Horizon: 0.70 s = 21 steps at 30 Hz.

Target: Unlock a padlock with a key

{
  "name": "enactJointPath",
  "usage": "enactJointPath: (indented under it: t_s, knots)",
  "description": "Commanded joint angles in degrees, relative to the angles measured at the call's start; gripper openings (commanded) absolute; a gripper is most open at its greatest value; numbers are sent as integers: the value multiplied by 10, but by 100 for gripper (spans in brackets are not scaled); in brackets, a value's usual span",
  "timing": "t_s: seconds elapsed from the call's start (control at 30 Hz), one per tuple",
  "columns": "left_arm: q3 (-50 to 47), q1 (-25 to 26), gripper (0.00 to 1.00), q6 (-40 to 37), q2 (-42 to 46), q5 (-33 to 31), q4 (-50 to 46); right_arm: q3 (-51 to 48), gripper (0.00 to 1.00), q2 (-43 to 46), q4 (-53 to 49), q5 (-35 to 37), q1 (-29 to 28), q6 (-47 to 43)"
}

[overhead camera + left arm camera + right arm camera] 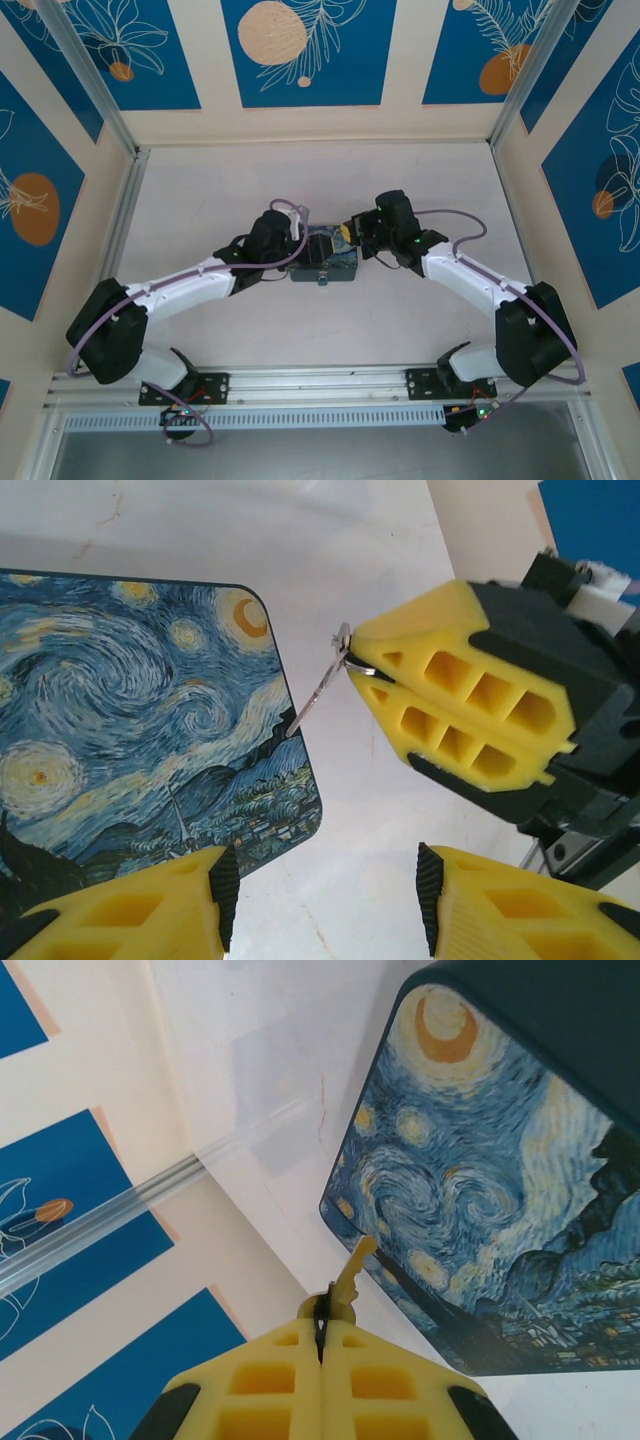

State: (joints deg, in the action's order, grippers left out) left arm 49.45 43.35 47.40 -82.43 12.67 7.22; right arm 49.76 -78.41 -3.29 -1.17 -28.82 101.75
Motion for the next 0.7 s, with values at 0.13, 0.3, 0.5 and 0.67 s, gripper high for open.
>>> enactJointPath:
  t_s: [0.13, 0.3, 0.5, 0.67]
  knots:
    - [21, -13, 51, -48, -37, 26, 26, 25, 0, -20, 3, -61, 8, -19]
    - [19, -25, 50, -46, -46, 35, 48, 24, 0, -21, 0, -66, 10, -22]
    - [16, -42, 48, -32, -59, 55, 85, 23, 0, -22, 5, -71, 12, -22]
    - [29, -44, 46, -21, -80, 71, 101, 25, 0, -25, 6, -73, 12, -23]
